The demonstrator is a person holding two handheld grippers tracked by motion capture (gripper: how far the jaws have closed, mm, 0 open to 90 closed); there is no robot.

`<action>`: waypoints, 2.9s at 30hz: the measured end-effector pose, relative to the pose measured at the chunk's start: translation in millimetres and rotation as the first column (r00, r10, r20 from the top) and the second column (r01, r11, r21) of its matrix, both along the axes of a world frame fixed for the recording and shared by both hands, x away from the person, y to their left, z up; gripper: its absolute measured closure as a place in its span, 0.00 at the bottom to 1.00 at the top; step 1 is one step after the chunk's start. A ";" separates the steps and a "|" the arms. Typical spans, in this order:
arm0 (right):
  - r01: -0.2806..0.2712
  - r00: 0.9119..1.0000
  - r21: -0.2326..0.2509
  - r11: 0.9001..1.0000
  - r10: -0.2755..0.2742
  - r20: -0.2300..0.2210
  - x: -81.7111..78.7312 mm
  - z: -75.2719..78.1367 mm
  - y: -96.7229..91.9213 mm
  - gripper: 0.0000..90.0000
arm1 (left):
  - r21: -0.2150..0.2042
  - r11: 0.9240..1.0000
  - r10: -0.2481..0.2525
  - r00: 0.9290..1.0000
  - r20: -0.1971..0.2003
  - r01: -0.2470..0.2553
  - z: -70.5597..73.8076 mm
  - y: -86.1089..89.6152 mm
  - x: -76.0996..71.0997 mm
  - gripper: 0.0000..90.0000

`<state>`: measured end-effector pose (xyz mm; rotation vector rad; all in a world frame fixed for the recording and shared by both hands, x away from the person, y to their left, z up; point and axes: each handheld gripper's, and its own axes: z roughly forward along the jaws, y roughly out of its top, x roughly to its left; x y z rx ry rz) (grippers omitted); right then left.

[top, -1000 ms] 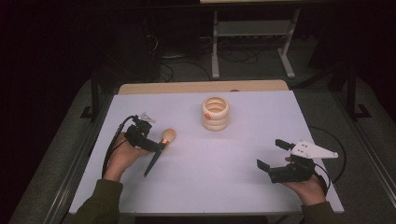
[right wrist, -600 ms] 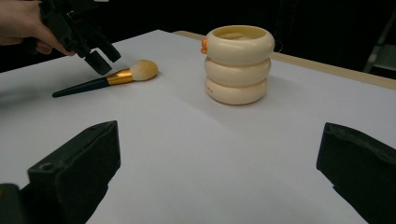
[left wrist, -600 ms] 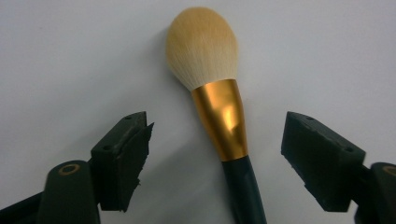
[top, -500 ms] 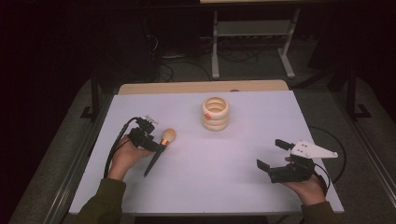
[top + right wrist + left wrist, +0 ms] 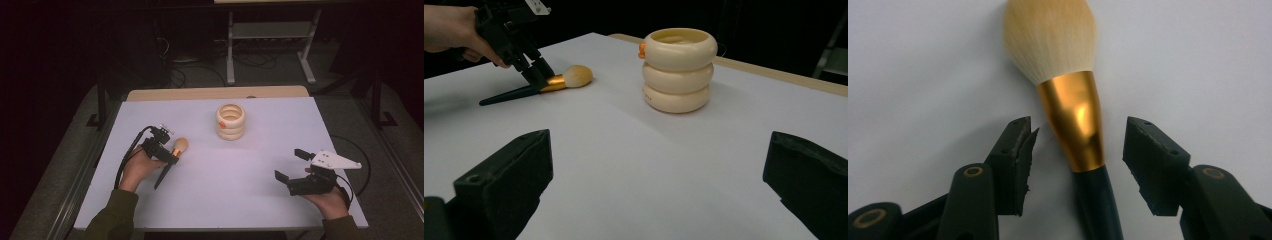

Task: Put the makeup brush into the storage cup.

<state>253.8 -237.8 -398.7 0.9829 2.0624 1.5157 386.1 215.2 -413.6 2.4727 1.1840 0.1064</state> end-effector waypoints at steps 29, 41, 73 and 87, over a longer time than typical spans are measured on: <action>0.002 1.000 0.007 1.000 -0.002 0.010 -1.1 1.4 -1.1 0.00 | 0.078 0.996 0.034 0.999 -0.024 -0.032 -5.4 -16.5 12.7 0.61; 0.000 1.000 0.010 1.000 0.000 0.008 -2.0 1.0 -0.8 0.00 | 0.090 0.994 0.057 0.998 -0.019 -0.055 -5.5 -16.3 13.0 0.66; 0.006 1.000 0.014 1.000 -0.007 0.019 -7.2 5.9 -1.3 0.00 | -0.015 0.998 0.067 0.997 -0.023 -0.067 4.9 2.0 10.4 0.70; -0.004 1.000 0.013 1.000 0.003 0.022 -6.6 5.9 2.2 0.00 | -0.153 0.987 0.047 0.998 0.034 -0.041 22.2 14.3 1.9 0.70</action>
